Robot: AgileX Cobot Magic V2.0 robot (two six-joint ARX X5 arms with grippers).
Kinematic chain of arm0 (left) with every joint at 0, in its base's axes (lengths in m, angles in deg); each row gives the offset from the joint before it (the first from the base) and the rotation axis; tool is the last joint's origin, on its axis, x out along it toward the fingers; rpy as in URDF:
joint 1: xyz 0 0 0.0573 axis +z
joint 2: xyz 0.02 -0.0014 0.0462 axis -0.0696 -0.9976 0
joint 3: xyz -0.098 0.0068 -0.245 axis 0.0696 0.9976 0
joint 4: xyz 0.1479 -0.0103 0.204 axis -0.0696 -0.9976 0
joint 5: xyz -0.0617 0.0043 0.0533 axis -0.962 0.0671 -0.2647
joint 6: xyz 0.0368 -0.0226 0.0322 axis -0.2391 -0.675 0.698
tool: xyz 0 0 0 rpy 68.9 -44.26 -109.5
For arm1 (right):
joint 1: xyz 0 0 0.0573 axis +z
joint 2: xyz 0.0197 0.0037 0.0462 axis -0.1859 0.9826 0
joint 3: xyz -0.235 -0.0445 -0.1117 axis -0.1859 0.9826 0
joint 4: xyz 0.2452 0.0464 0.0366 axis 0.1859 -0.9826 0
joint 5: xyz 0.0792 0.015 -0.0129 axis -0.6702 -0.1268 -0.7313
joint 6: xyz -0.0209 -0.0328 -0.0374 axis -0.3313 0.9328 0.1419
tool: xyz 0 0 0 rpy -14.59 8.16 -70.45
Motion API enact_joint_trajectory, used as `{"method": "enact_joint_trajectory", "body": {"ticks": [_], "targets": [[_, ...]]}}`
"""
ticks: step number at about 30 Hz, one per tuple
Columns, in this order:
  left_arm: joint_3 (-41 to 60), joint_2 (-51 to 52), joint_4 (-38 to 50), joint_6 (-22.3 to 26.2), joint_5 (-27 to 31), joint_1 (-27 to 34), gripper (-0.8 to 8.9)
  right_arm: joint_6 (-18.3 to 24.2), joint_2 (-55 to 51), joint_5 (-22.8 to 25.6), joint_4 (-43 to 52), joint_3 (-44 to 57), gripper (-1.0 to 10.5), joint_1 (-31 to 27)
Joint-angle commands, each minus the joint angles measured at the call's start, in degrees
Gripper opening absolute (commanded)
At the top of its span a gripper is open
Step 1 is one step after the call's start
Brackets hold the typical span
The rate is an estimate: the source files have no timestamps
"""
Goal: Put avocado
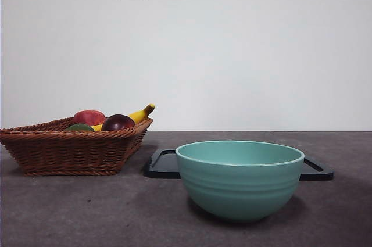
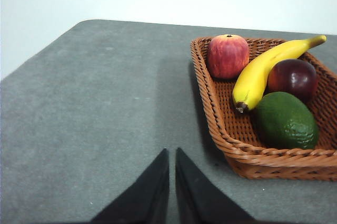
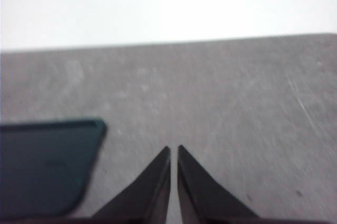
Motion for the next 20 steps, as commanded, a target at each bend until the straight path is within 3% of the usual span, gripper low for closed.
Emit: {"method": "enact_joint_trajectory", "body": {"ticks": [1,7,12,20], "targets": [[-1.4,0.1,-0.2,-1.9,0.3,0.0,0.18,-5.5,-0.1,-1.2,4.5,0.0,0.1,0.1],[-5.9,-0.1,5.4,-7.5,0.3,0.0,0.18,-12.2,0.0,-1.3,5.9,-4.2,0.1,0.1],[-11.8,-2.4,6.5,-8.0,0.5,0.0,0.18,-15.7,2.4,-1.6,3.0,-9.8,0.1,0.1],[-24.9,-12.5,-4.2,-9.9,0.3,-0.2,0.18,-17.2,11.1,-9.0,-9.0,-22.5,0.1,0.2]]}}
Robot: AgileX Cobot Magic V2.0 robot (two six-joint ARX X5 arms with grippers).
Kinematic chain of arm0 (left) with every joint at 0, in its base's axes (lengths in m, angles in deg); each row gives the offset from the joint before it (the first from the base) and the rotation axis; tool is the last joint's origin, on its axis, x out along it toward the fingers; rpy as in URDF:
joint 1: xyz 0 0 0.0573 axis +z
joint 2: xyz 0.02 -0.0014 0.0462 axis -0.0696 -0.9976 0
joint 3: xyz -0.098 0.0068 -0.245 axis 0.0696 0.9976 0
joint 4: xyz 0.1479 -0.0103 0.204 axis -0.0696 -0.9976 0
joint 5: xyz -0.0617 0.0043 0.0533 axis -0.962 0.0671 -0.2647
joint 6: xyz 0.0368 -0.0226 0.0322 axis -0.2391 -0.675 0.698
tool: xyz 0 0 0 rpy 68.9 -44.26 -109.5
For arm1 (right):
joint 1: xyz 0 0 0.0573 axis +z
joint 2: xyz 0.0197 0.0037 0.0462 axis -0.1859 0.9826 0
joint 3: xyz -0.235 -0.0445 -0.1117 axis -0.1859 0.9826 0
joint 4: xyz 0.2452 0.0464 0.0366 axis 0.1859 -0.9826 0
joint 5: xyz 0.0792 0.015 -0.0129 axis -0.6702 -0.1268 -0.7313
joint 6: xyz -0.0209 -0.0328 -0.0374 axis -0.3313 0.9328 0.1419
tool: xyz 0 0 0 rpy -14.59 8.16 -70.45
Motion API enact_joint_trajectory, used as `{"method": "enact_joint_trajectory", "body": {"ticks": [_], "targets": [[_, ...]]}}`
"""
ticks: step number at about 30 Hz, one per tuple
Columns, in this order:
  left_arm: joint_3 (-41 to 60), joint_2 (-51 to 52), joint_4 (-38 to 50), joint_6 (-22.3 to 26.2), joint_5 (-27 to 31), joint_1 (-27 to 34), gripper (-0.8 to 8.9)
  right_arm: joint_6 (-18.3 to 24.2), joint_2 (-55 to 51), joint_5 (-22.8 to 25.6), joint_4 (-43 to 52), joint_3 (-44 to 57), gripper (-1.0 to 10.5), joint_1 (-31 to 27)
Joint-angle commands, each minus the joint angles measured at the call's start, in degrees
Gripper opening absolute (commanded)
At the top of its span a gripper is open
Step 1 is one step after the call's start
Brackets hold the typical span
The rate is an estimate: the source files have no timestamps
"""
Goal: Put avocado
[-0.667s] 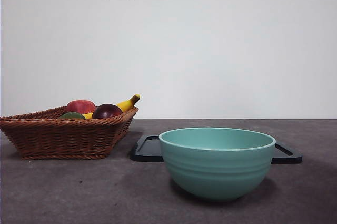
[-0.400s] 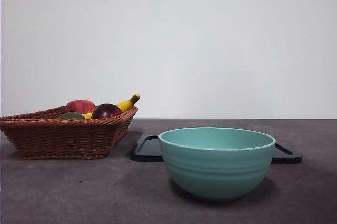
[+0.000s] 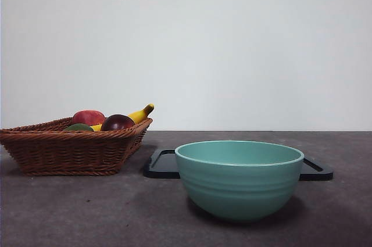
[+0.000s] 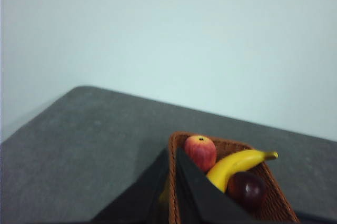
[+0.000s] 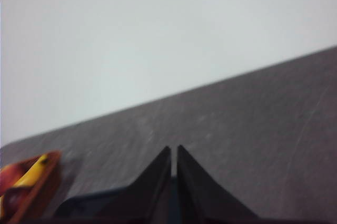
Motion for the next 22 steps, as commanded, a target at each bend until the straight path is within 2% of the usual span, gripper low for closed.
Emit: {"method": "enact_joint_trajectory", "body": {"ticks": [1,10,15,22], "targets": [[-5.9,-3.9,-4.3,-0.7,-0.1,-0.4,0.18,-1.0,3.3,-2.8,-4.0,-5.1,0.1,0.2],[-16.5,-13.0,-9.3,0.0,-2.2,-6.3,0.18,-0.9,15.1,-14.4,-10.4,-15.5,0.1,0.6],[-20.8,-17.4,-11.6,0.0,-2.9,-11.0,0.18,-0.3,20.0,-16.5,-12.0,-20.0,0.1,4.2],[-26.8,-24.9,-13.8,0.0,-4.9,-16.0,0.18,3.6,25.9,-15.4,-18.0,-26.0,0.1,15.0]]}}
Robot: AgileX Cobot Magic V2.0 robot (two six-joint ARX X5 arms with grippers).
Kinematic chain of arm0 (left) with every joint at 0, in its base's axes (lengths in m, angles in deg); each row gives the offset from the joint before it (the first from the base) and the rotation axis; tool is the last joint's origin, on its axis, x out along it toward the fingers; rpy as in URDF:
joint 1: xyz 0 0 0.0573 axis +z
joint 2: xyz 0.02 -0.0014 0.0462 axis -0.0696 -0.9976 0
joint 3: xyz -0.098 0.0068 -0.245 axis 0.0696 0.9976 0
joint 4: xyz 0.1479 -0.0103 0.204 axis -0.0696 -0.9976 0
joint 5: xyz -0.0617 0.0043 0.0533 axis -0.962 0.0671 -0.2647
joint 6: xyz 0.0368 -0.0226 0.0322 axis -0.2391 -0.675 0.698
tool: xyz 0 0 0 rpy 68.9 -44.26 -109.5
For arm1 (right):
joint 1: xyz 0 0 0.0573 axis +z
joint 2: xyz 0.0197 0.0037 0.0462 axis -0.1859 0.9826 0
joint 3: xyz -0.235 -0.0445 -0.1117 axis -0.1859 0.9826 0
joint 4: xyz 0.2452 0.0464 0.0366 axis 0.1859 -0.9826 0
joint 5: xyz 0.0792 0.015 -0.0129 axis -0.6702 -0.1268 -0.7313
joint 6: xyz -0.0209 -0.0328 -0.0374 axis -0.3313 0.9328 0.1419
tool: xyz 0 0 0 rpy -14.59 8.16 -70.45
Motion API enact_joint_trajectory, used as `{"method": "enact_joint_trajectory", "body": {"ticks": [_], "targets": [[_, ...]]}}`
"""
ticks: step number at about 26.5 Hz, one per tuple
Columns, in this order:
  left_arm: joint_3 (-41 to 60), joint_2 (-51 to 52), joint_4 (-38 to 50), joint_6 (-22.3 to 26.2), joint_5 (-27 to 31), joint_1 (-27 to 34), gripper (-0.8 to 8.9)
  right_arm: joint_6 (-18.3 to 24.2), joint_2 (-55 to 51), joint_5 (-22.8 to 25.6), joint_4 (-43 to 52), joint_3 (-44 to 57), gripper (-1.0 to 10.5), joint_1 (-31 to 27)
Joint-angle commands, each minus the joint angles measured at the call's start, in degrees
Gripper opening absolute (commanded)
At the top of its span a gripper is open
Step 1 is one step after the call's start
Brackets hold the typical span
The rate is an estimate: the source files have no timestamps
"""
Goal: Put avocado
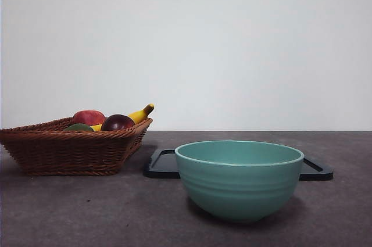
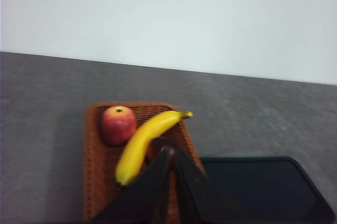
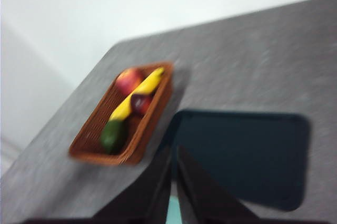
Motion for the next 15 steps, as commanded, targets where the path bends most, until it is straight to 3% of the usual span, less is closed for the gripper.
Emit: {"method": "enact_joint_trajectory", "body": {"ticks": [1,11,15], "targets": [[-3.1,-3.6,-0.7,0.1,-2.0,-1.4,0.18,3.5,2.8,0.7,-3.1,-3.0,0.1,3.5],[-6.6,-14.5,-5.7,0.6,-15.7,-3.2,0.18,12.2,11.9,1.1,-16.5,-9.3,0.1,7.2],[-6.5,-18.4,-11.2,5.4,-17.5,-3.2,0.19,18.4,12.4,4.8,-20.2,-9.3,0.1,7.2]]}}
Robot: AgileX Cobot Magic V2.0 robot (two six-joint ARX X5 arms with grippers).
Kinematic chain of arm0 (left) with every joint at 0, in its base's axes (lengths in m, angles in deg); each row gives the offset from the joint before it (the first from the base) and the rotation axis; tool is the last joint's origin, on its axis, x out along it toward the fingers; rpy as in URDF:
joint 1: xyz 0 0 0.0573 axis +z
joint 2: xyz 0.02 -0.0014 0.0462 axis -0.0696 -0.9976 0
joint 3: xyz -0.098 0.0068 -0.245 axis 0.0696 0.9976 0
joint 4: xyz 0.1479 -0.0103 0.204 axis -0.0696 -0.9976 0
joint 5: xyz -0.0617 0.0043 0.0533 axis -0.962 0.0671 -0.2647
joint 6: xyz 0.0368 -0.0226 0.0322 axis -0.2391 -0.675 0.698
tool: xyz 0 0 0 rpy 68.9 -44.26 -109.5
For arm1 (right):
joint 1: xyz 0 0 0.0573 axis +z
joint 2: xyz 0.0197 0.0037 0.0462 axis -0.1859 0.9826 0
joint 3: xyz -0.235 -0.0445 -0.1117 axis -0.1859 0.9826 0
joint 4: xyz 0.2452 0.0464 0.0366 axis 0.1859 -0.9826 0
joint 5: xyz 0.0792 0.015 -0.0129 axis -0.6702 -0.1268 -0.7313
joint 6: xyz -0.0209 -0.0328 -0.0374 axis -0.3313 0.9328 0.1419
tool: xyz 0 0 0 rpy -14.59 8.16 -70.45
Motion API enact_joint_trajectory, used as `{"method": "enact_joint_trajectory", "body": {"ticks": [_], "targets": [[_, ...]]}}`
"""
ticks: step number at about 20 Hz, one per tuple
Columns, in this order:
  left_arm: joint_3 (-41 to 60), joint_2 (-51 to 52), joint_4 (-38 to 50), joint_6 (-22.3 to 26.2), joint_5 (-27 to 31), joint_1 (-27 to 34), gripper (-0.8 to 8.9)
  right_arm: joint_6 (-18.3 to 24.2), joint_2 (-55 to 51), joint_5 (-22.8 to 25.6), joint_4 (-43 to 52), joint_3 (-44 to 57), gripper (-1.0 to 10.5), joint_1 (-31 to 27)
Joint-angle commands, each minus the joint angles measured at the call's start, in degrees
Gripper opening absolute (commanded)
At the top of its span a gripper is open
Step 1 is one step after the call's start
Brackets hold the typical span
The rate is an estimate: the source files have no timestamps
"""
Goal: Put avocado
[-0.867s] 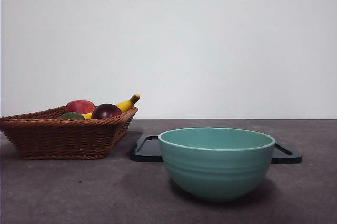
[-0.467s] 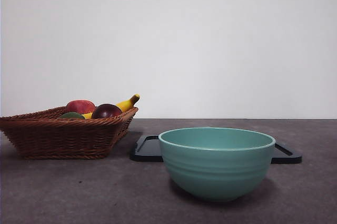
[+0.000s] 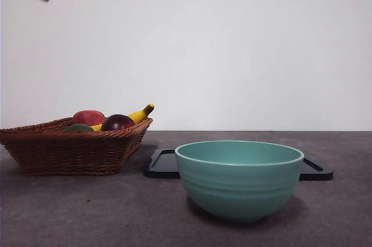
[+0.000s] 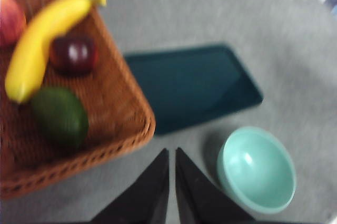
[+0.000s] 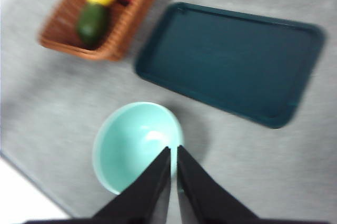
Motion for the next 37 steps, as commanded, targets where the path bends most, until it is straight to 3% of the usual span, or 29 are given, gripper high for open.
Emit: {"method": "enact_joint_trajectory", "body": {"ticks": [1,6,8,10,11,12,16,23,28,31,37], "targets": [[-1.2,-1.0,-0.4,4.8,-0.2,-0.2,0.19,3.9,-0.1,1.5,-0.6,-1.0,0.1,0.3],[-1.2,-1.1,-0.2,4.8,-0.2,-0.2,0.48,3.9,-0.2,2.5,-0.4,-1.0,0.1,0.3],[-1.2,-1.1,-0.2,5.7,-0.2,-0.2,2.48,4.9,-0.2,2.8,-0.8,-1.0,0.9,0.3],[-1.2,-1.1,0.0,5.8,-0.2,-0.2,4.89,5.3,-0.2,4.1,-0.7,-1.0,3.8,0.3],[-1.2,-1.1,0.2,5.7,-0.2,-0.2,5.63,5.3,-0.2,5.2,-0.6,-1.0,5.2,0.3],[-1.2,-1.1,0.1,5.6,-0.2,-0.2,5.98,5.3,-0.2,5.9,-0.5,-1.0,5.8,0.3],[-1.2,-1.1,0.2,5.6,-0.2,-0.2,7.43,5.3,-0.2,5.9,-0.5,-1.0,5.9,0.3],[-1.2,-1.1,0.0,5.5,-0.2,-0.2,7.51,5.3,-0.2,5.9,-0.2,-1.0,5.9,0.3],[-1.9,-2.3,-1.5,1.0,3.2,0.9,7.46,5.3,-0.2,5.9,-0.2,-1.0,5.9,0.3],[-6.0,-7.6,-8.5,0.4,9.3,2.9,7.46,5.3,-0.2,5.8,-0.2,-1.0,5.9,0.3],[-17.4,-24.6,-16.4,1.5,9.7,4.8,7.46,5.3,-0.2,5.8,-0.2,-1.0,5.9,0.3]]}}
